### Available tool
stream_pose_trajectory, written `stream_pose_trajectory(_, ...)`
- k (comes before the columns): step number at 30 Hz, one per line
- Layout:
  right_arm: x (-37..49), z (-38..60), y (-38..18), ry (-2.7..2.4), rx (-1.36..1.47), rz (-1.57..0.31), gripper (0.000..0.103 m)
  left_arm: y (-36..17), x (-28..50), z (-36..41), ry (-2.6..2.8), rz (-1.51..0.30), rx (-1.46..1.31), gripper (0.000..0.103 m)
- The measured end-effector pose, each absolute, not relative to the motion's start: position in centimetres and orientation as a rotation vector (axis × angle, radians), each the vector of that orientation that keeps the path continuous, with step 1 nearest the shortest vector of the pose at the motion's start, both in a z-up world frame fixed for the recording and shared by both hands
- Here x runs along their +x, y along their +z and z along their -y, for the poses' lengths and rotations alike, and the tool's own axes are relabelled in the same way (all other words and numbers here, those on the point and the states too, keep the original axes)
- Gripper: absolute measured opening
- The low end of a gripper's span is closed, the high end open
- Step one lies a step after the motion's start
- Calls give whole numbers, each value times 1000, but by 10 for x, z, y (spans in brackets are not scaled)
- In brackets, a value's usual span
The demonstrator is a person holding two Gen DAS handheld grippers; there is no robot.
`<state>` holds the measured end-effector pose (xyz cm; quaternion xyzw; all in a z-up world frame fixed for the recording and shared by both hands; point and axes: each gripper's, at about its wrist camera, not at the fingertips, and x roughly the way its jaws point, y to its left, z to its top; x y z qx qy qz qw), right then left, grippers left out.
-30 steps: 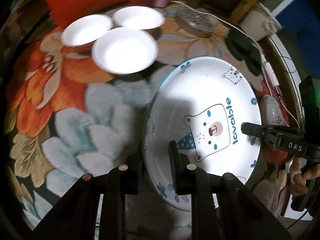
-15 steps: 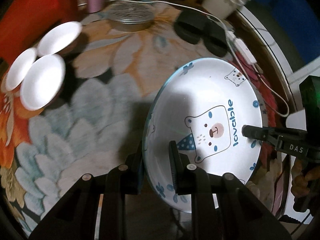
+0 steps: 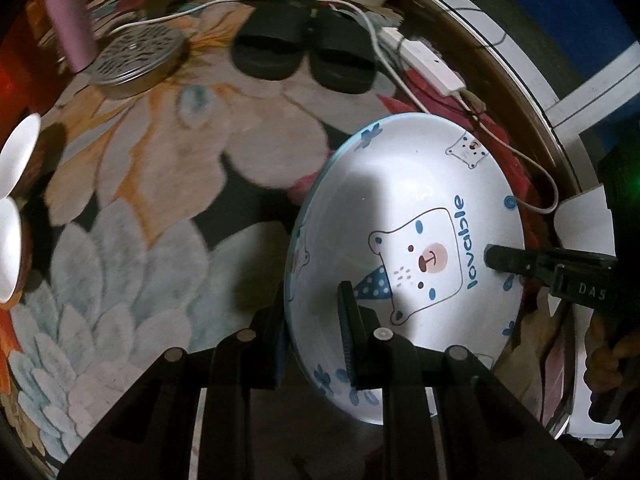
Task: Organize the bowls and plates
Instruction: 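Lift the bear plate and carry it over the plate stack, then lower the bear plate onto the stack and open both grippers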
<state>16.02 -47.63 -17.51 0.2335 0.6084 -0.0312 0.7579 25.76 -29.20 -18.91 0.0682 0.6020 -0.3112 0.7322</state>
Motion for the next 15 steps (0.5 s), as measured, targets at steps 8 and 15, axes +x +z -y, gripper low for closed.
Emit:
stream_pose_trajectory(8, 150, 511, -183, -136, 549, -1321, 12, -200, 256, 335, -727, -1341, 184, 22)
stream_pose_trajectory(15, 143, 537, -192, -180, 596, -1324, 13, -207, 256, 363, -743, -1354, 212, 22)
